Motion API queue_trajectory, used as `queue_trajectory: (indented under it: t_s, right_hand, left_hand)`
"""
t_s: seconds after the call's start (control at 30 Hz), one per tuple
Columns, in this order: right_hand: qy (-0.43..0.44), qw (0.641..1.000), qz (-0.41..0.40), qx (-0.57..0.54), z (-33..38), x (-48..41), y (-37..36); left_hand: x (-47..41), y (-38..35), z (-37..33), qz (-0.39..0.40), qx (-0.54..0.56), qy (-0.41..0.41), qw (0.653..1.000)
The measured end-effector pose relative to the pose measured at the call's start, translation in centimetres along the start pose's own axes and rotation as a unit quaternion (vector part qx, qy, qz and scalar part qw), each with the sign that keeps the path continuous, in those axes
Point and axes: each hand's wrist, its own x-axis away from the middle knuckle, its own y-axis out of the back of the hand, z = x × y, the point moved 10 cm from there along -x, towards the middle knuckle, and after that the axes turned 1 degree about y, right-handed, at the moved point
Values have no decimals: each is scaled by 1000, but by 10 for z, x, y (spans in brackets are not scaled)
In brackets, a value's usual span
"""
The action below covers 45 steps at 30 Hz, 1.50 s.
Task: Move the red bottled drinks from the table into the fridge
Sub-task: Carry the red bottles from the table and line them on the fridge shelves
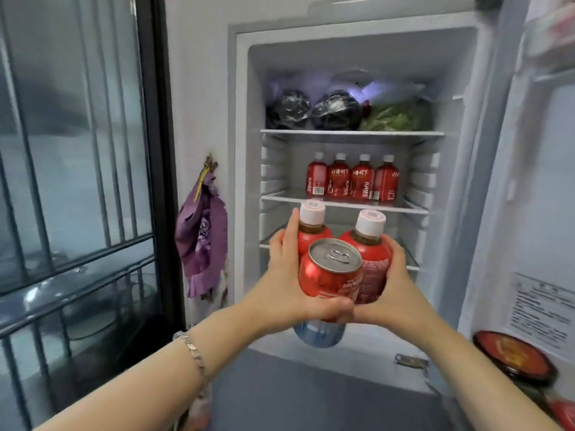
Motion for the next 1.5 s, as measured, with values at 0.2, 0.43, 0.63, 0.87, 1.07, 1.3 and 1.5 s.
queue_trajectory:
  t_s: [0.2,0.43,0.63,0.87,1.07,1.3,1.5]
  right_hand:
    - [20,999,-30,30,-25,-131,40]
    - [8,995,-62,83,-63,-257,58]
    - [-60,992,-77,78,-109,-339,67]
    - [-110,984,-114,81,-146,-393,66]
    - [-145,939,-127,284,-168,-426,47]
    - [-171,879,-115,431,-164,-429,47]
    - [-153,902,-141,378,-154,-416,48]
  left_hand:
    - [-145,11,40,-16,62,-60,996]
    - [-273,31,92,-27,74,-92,993]
    - [-356,42,132,-3,50,-55,997]
    - [-414,40,196,-57,146,46,987]
    - [-427,69,226,-193,99,118,969]
    - [-428,79,221,-158,-227,219,936]
    - [-421,75,198,-115,-166,187,961]
